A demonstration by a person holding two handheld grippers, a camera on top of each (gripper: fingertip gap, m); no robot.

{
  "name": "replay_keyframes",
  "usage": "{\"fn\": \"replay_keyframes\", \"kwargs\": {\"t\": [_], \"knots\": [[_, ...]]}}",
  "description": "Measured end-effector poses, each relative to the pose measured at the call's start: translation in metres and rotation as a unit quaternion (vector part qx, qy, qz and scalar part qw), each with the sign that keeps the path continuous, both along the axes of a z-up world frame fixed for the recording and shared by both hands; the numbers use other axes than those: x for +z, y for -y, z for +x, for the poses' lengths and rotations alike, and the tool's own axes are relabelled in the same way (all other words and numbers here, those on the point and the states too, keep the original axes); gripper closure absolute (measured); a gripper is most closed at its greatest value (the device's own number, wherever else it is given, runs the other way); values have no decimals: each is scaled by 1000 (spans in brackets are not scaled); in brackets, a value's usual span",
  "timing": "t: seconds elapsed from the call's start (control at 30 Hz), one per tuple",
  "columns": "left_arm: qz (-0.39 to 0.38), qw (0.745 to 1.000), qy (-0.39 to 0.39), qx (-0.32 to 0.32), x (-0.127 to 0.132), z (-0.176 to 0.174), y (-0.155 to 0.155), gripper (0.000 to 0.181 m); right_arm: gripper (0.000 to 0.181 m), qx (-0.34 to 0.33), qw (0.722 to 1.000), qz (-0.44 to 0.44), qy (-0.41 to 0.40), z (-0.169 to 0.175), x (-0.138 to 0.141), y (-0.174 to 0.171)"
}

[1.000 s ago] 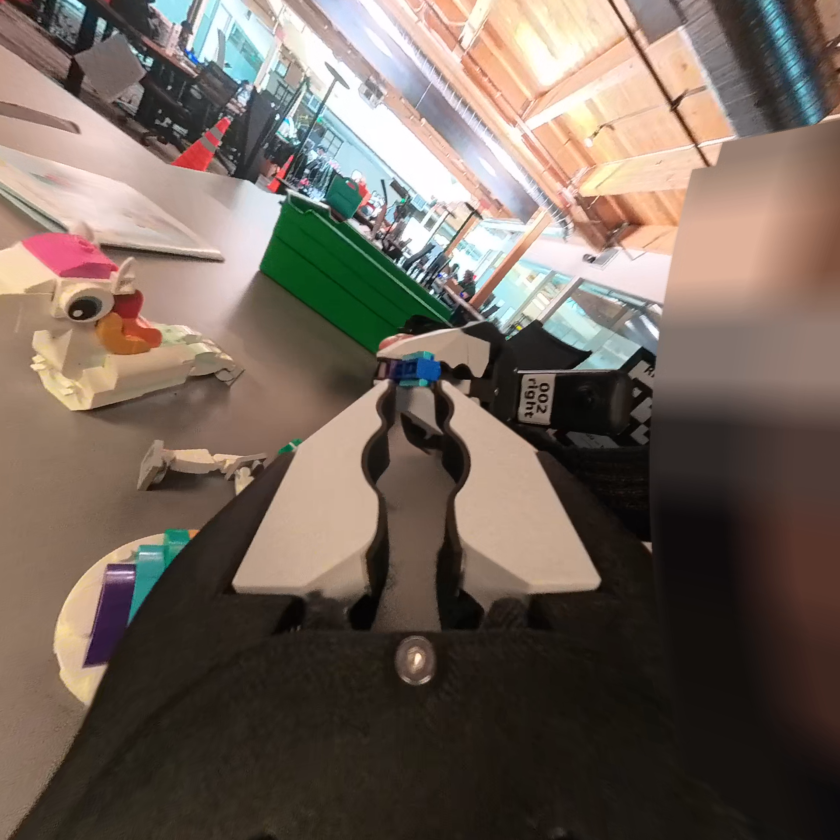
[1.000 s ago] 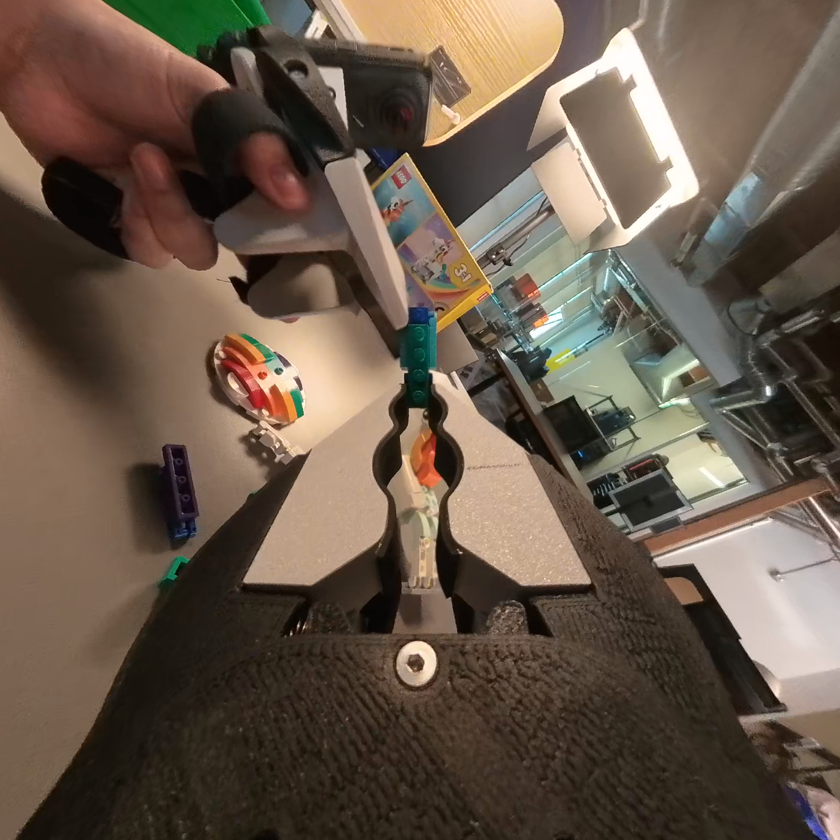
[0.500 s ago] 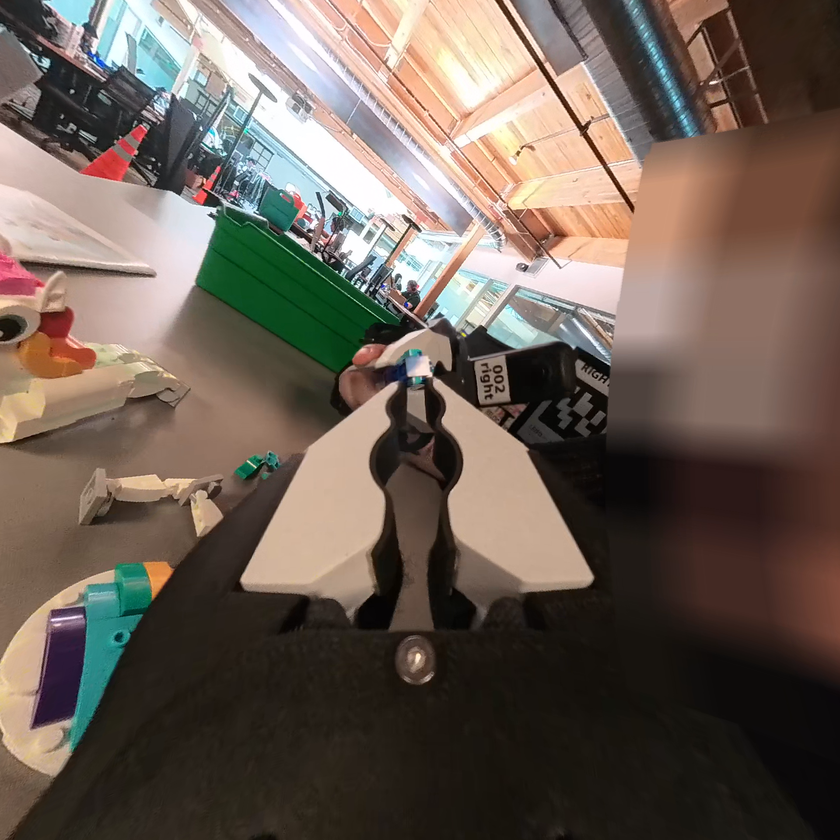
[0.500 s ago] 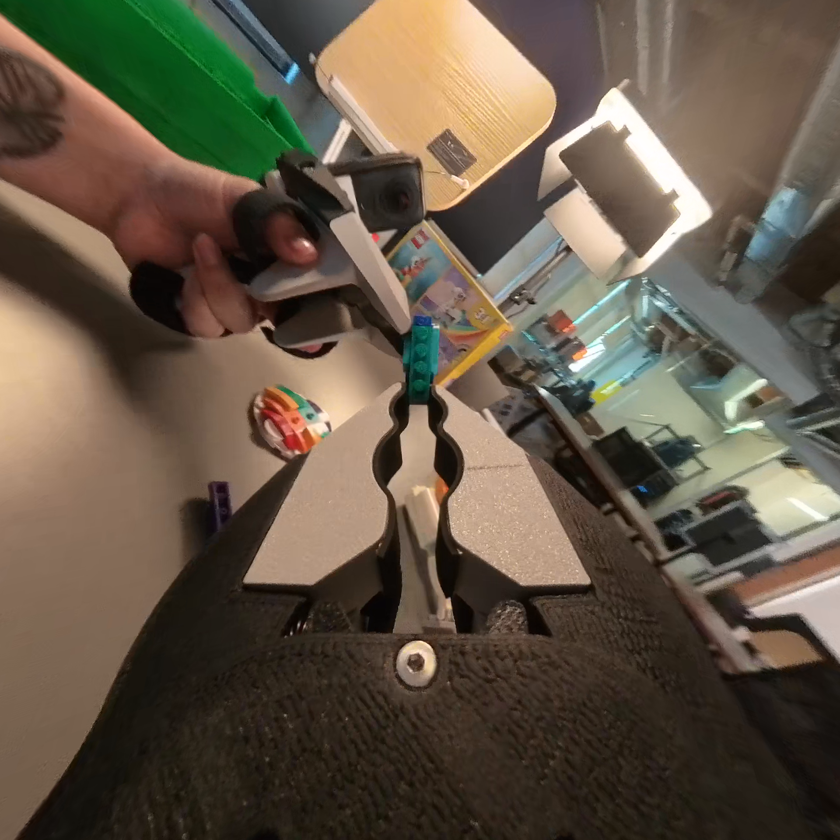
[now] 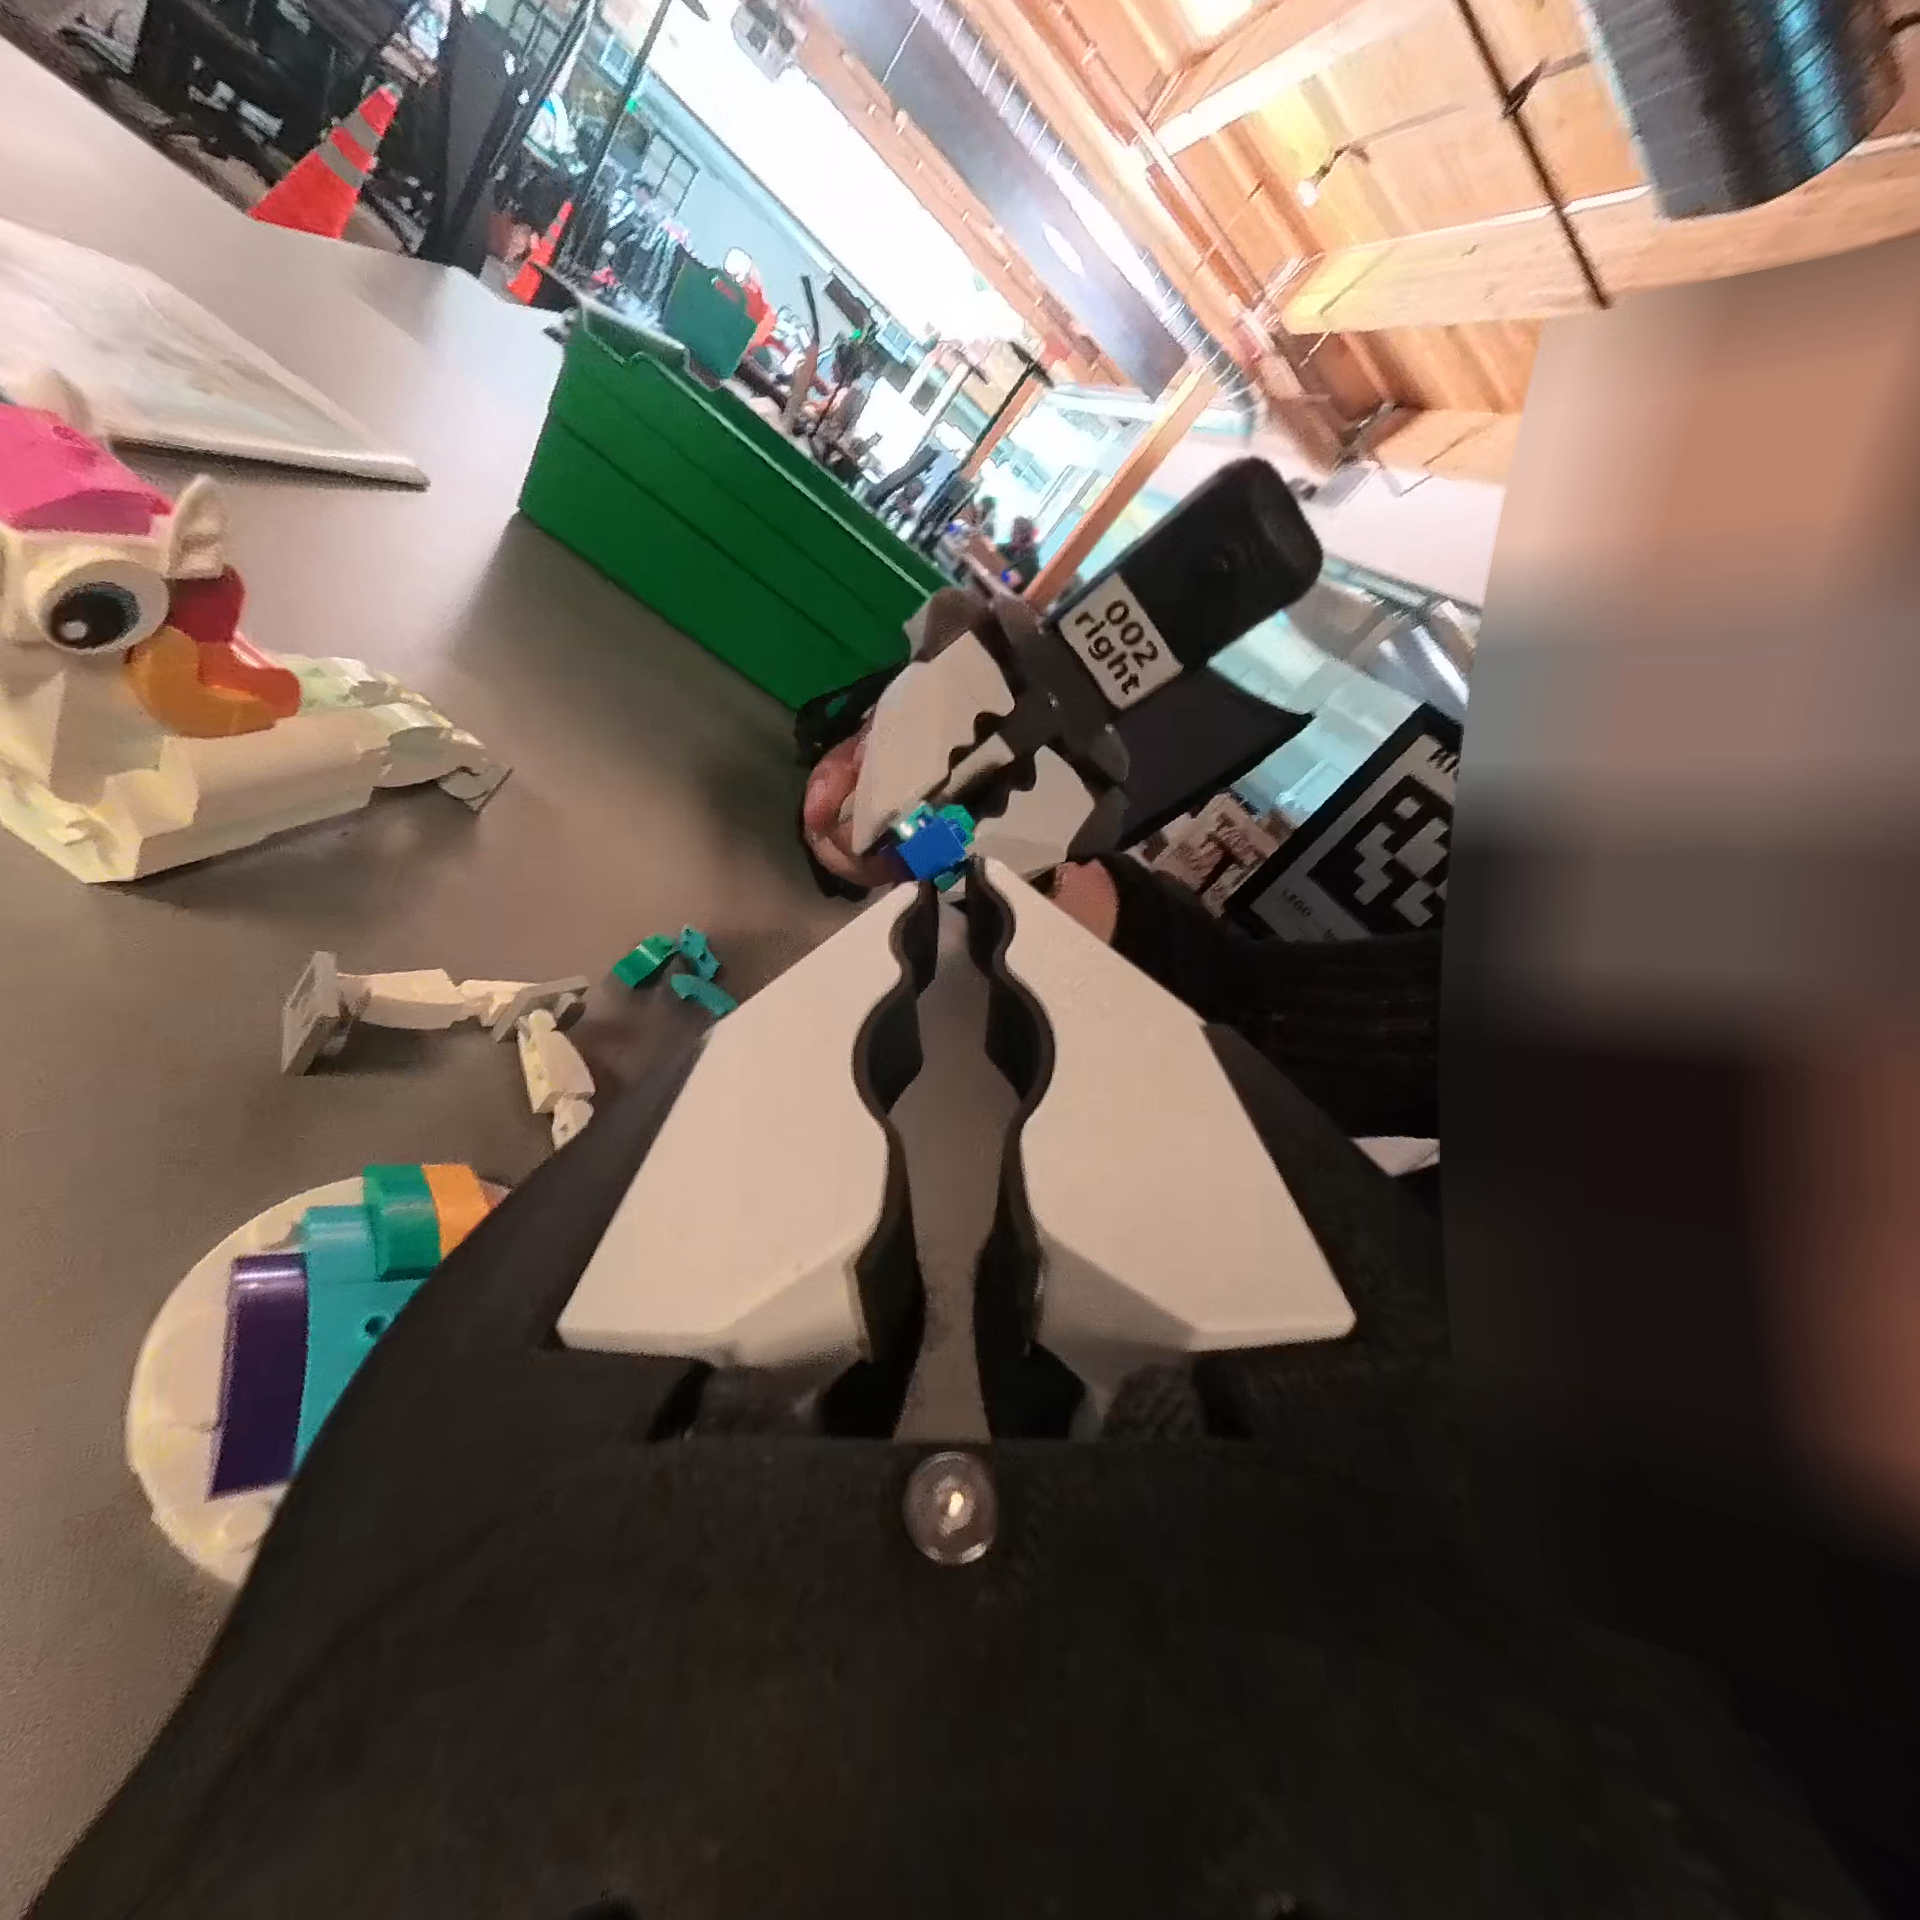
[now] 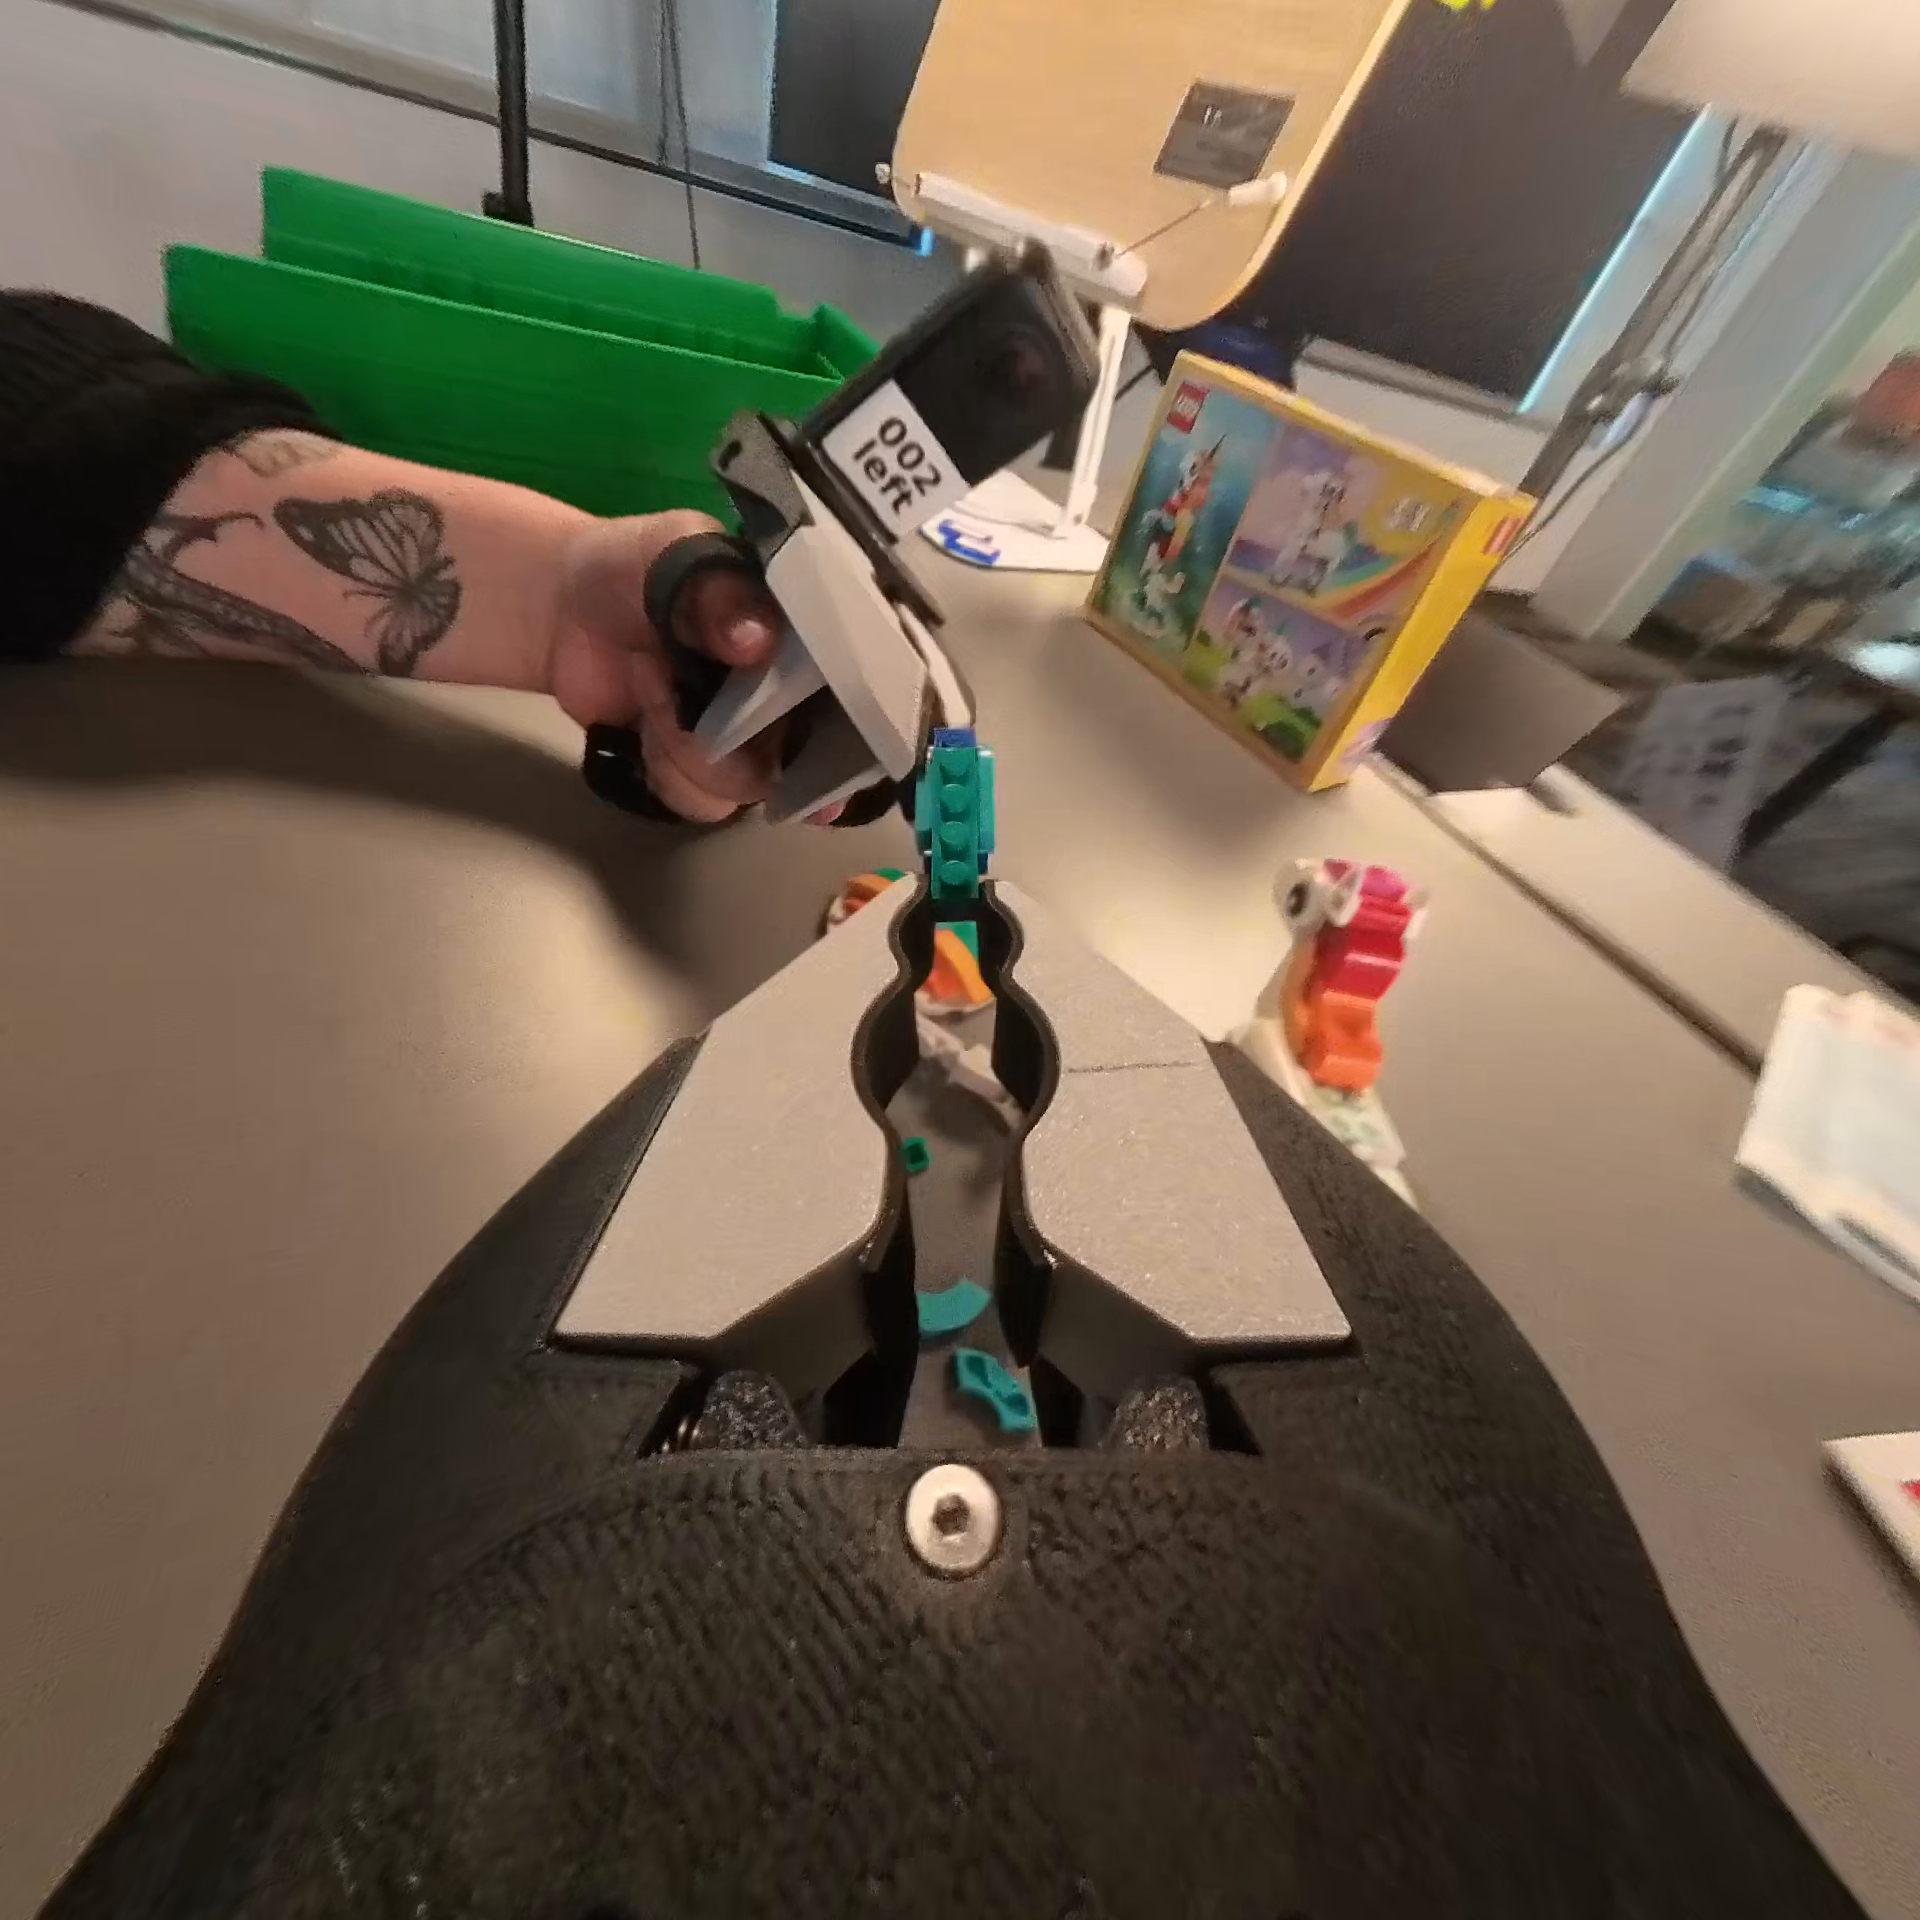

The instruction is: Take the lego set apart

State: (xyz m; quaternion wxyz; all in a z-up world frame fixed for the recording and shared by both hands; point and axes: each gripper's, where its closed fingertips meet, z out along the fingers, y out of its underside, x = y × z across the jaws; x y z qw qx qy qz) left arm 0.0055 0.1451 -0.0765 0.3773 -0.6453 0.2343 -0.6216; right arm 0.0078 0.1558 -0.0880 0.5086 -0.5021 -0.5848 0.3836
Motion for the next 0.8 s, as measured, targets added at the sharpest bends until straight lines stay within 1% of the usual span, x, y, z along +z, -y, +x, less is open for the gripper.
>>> {"fn": "replay_keyframes", "kwargs": {"t": [0.03,0.1,0.17,0.23,0.3,0.37,0.4,0.43,0.47,0.5,0.53,0.6,0.63,0.7,0.8], "knots": [[4,1000,-14,4,-1,0,0,177,176,6,1000,-26,1,0,-2,0],[19,998,-54,16,-7,0,-1,181,175,18,997,-78,2,-1,-5,0],[44,992,-118,24,-21,2,-1,181,175,36,991,-126,-1,-1,-6,4],[48,989,-136,21,-25,7,1,181,175,28,991,-128,2,-1,-8,0],[60,983,-169,40,-34,8,-4,181,175,6,994,-109,3,0,-9,-6],[119,962,-228,92,-42,1,-15,181,175,-24,994,-105,-1,2,-8,-17],[162,943,-264,125,-44,-4,-22,174,175,-38,994,-102,3,3,-9,-22],[212,917,-303,151,-44,-9,-27,165,175,-53,994,-100,9,5,-12,-27],[268,885,-340,174,-42,-12,-30,157,175,-65,993,-98,15,6,-14,-31],[324,845,-376,198,-39,-15,-33,150,175,-72,993,-95,21,6,-16,-33],[378,800,-410,222,-35,-18,-36,147,175,-79,992,-90,28,6,-18,-34],[471,706,-463,256,-28,-19,-37,146,175,-82,993,-71,43,4,-22,-33],[502,668,-483,261,-28,-17,-36,146,175,-78,994,-64,49,3,-23,-31],[542,617,-508,258,-30,-12,-34,145,175,-70,994,-56,58,-1,-26,-25],[592,535,-542,264,-29,-11,-35,148,175,-60,995,-48,69,-4,-29,-20]]}}
